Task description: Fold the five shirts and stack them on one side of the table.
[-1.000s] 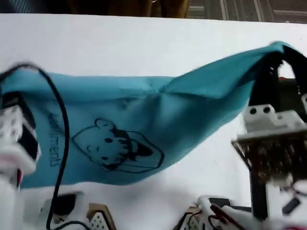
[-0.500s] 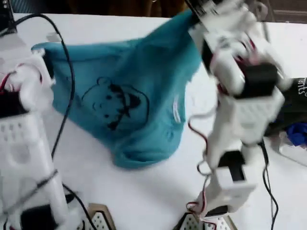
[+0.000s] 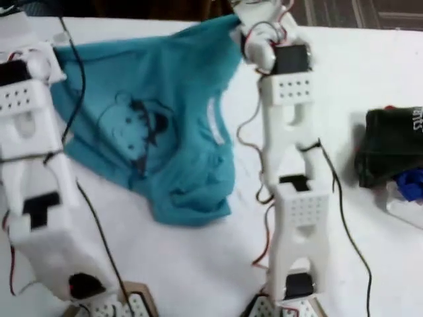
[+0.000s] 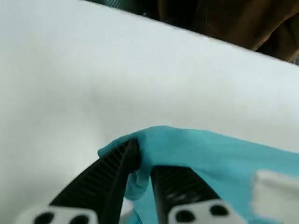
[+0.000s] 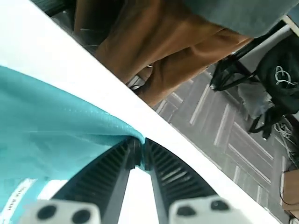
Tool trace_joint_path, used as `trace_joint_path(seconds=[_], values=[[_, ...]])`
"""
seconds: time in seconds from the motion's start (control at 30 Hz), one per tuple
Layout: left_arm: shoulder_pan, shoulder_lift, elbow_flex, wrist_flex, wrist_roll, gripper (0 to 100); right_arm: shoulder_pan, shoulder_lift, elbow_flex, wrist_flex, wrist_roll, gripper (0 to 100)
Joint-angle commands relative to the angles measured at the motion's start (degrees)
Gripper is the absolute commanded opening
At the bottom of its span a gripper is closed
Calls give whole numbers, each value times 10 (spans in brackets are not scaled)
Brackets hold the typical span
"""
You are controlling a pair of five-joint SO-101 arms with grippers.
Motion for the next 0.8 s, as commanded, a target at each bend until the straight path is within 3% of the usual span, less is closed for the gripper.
trace_joint_path(seconds=[0.0, 0.27, 0.37, 0.53, 0.77], values=[[14, 66, -150, 95, -33, 31, -14, -20, -10, 58, -4, 16], [18, 159, -384, 364, -146, 28, -53, -78, -10, 255, 0, 17], [-4, 157, -396, 375, -177, 28, -69, -102, -7, 296, 0, 17], [-10, 105, -309, 375, -216, 28, -81, -137, 45, 299, -3, 17], [18, -53, -10, 374, -277, 28, -123, -276, 296, 299, -4, 17]])
